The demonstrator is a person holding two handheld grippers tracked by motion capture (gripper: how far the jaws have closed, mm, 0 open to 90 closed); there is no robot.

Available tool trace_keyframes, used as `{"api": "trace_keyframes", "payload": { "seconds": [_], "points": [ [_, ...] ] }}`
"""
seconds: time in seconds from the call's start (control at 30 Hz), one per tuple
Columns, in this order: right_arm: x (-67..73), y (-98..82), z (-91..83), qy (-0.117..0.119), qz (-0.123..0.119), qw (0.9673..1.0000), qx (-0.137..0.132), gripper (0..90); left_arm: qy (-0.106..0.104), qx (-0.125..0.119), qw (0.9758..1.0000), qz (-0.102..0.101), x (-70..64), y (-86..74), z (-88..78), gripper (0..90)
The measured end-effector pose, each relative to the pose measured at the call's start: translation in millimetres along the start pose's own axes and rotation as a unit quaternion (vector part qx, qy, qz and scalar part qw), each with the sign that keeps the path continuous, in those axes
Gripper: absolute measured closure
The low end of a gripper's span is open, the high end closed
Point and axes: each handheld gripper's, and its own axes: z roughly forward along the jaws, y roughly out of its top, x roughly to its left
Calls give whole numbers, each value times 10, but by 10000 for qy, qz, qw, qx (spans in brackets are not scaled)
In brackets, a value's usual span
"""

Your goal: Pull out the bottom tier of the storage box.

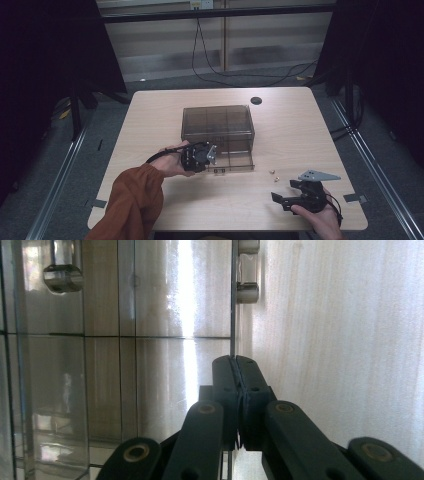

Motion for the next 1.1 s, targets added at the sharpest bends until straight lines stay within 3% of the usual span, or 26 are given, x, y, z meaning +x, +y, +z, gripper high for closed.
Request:
{"api": "trace_keyframes", "payload": {
  "seconds": [0.07, 0.1, 0.23, 0.27, 0.33, 0.4, 0.57, 0.67, 0.8, 0.87, 1.03, 1.07, 1.1],
  "points": [
    [0, 0, 2, 1, -2, 10000, 5, 84, 83, 21, 9999, 102, 12, 0, -14, 890],
    [0, 0, 2, 2, -7, 10000, 2, 84, -52, -23, 10000, -29, -9, -6, -4, 890],
    [-1, 0, 4, 1, -7, 10000, 9, 84, -112, -48, 9999, 11, -45, -8, -15, 890],
    [0, 0, 6, -2, 0, 10000, 18, 84, -35, -58, 10000, 27, -59, -12, -19, 890],
    [0, 1, 8, 10, -6, 10000, 14, 83, -138, -82, 9999, -2, -69, -25, -23, 890],
    [-3, 1, 9, 3, 0, 10000, 16, 83, -102, -174, 9998, -64, -73, -40, -18, 890],
    [-3, 2, 16, -2, -4, 10000, 26, 82, -226, -107, 9997, -40, -114, -17, -29, 890],
    [1, 2, 19, -3, -11, 10000, 32, 80, -78, -98, 9999, 19, -126, -20, -31, 889],
    [-3, 2, 11, -11, 2, 10000, 36, 80, -211, -98, 9997, 4, -129, -30, -34, 890],
    [-9, 5, 15, -2, -3, 10000, 29, 80, -134, -132, 9998, -12, -144, -25, -30, 889],
    [-1, 20, 38, -21, 27, 10000, 62, 79, -280, -179, 9994, -63, -126, -44, -36, 890],
    [1, 21, 39, -17, 18, 10000, 44, 79, -223, -211, 9995, -110, -131, -50, -37, 889],
    [4, 21, 37, -14, 15, 10000, 39, 79, -313, -215, 9992, -116, -134, -59, -33, 888]
  ]
}}
